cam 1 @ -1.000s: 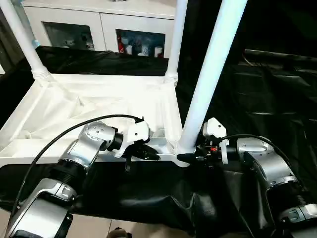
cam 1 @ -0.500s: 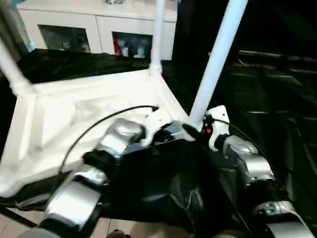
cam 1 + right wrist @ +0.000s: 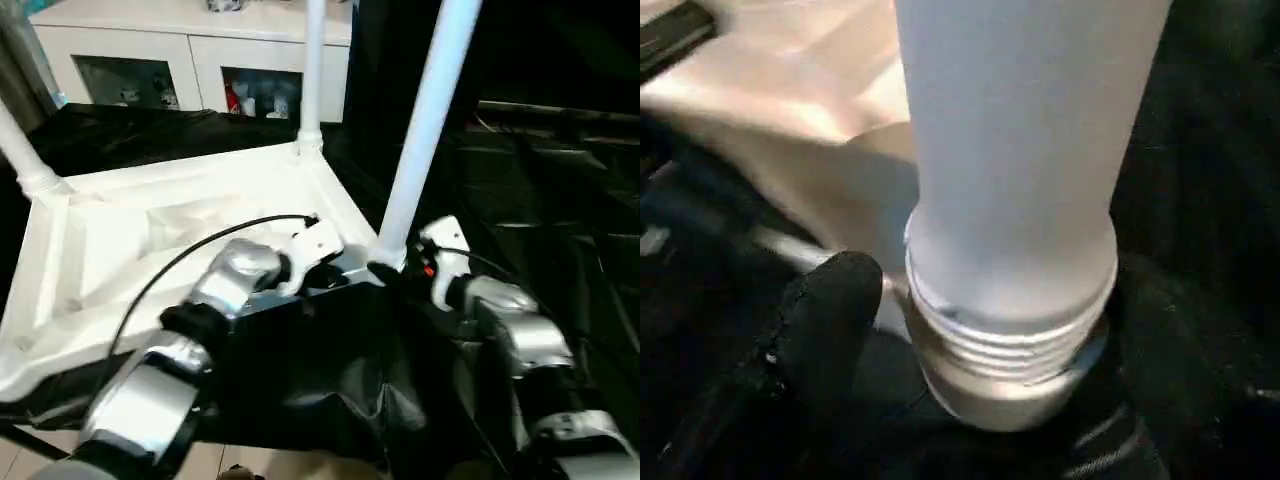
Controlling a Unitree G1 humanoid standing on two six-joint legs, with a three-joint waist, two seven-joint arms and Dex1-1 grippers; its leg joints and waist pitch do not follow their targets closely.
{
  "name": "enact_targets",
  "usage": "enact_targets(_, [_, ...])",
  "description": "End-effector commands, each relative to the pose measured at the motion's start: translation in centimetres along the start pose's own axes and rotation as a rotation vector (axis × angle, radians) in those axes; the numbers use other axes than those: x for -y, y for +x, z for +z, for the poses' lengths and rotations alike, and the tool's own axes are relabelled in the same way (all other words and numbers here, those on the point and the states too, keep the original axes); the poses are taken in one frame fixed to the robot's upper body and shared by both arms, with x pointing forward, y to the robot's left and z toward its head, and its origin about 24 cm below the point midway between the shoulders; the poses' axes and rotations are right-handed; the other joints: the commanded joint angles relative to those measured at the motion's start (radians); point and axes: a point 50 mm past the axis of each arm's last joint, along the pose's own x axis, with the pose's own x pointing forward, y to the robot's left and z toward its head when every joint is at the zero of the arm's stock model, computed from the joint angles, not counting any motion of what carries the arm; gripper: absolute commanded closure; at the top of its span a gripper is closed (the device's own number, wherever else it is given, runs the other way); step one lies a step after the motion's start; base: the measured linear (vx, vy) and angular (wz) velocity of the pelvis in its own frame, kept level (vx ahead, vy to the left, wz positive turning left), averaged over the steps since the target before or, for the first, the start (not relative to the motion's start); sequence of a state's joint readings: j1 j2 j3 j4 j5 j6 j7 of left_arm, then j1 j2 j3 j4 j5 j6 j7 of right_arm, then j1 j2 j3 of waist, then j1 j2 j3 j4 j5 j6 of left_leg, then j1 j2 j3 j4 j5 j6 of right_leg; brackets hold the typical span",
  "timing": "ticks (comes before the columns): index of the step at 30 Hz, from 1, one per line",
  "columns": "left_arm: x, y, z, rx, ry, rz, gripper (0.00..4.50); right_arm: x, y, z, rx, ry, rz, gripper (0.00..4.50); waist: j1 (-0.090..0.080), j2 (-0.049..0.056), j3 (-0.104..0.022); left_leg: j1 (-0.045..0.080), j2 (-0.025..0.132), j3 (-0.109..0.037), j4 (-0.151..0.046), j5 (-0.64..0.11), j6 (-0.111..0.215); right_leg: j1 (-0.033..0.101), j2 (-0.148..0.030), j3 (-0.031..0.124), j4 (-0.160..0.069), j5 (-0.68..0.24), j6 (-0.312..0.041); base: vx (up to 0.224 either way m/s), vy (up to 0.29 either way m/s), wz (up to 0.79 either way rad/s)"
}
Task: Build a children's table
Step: Rotate leg to tighten
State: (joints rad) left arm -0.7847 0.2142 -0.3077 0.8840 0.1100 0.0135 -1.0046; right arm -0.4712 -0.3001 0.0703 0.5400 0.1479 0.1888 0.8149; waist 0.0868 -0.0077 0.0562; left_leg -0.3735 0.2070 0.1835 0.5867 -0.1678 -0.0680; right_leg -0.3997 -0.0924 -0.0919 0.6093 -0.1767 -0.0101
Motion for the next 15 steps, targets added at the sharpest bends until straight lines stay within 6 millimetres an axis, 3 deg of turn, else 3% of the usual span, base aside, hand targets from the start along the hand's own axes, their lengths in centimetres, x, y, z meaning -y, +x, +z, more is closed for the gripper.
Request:
enact_targets(1, [0.5, -0.3, 0.8, 0.036, 0.080, -0.085, 4.50, -1.1, 0.1, 0.9, 0.020, -0.061, 0.151, 0.69, 0.004, -0.008, -0.069, 0.011, 0.025, -0.009, -0.066, -0.246, 0.044, 0.050, -0.062, 0.049, -0.091, -0.288, -0.177, 0.000, 0.000, 0.00])
enact_targets(9, [1.2, -2.2, 0.2, 0.057, 0.123, -0.249, 4.50, -1.0, -2.0, 1.6, -0.011, -0.113, 0.355, 0.69, 0.011, -0.004, -0.072, 0.014, 0.035, -0.005, -0.065, -0.217, 0.057, 0.049, -0.059, 0.049, -0.070, -0.178, -0.240, 0.000, 0.000, 0.00])
enact_targets(15, [1.5, -2.7, -0.1, 0.054, 0.131, -0.289, 4.50, -1.3, -1.8, 1.5, -0.017, -0.104, 0.398, 0.84, 0.021, -0.005, -0.070, 0.017, 0.034, -0.003, -0.066, -0.233, 0.041, 0.046, -0.062, 0.051, -0.074, -0.225, -0.229, 0.000, 0.000, 0.00])
